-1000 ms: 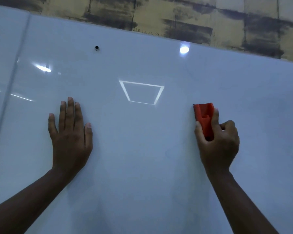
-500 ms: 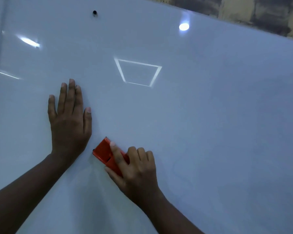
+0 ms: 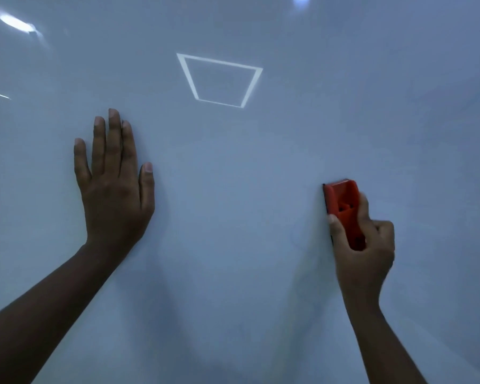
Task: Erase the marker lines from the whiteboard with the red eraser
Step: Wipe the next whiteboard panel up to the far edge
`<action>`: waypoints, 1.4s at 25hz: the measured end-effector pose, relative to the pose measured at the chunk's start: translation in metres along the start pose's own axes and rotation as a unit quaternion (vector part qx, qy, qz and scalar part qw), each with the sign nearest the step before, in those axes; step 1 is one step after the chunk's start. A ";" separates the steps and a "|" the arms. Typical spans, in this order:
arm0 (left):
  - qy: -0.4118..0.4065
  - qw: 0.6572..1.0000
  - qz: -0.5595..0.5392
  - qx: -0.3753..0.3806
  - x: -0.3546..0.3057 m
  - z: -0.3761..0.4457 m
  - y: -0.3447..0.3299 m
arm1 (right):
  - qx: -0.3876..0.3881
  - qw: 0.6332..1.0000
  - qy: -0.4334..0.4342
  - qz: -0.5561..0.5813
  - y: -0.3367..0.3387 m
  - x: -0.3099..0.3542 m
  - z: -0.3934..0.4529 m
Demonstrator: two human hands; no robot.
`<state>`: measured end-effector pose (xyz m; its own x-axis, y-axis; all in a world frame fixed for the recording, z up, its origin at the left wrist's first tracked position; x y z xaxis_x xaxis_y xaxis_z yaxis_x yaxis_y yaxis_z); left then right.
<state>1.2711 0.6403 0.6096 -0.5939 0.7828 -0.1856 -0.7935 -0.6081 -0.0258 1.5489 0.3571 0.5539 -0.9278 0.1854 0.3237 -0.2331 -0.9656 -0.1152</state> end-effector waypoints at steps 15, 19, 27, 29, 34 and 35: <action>0.000 0.999 -0.002 0.049 0.000 -0.073 0.001 | 0.174 0.978 0.115 -0.002 -0.047 0.095 -0.158; -0.003 0.998 -0.001 0.058 0.002 -0.099 0.001 | 0.116 0.993 0.018 0.012 -0.034 0.066 -0.105; -0.007 0.998 -0.002 0.059 0.005 -0.131 -0.001 | 0.042 0.979 -0.192 0.056 0.007 -0.011 -0.116; -0.008 0.998 -0.001 0.058 0.005 -0.139 -0.001 | 0.031 0.969 -0.235 0.062 0.014 -0.018 -0.150; -0.012 0.998 -0.002 0.067 0.006 -0.154 -0.001 | 0.020 0.969 -0.241 0.058 0.010 -0.020 -0.150; -0.011 0.998 -0.001 0.067 0.007 -0.156 -0.001 | 0.012 0.970 -0.234 0.058 0.006 -0.015 -0.142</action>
<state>1.2888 0.6255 0.4555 -0.5943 0.7875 -0.1635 -0.8042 -0.5851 0.1050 1.5206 0.3745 0.4153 -0.7126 -0.0230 0.7012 -0.1223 -0.9801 -0.1564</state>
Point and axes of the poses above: each hand's wrist, its own z-axis towards the middle knuckle, its own y-axis out of the back of the hand, x = y × z, the point moved 5 cm from there along z, towards the middle knuckle, and after that the axes turned 9 degrees about y, right-handed, at the moved point
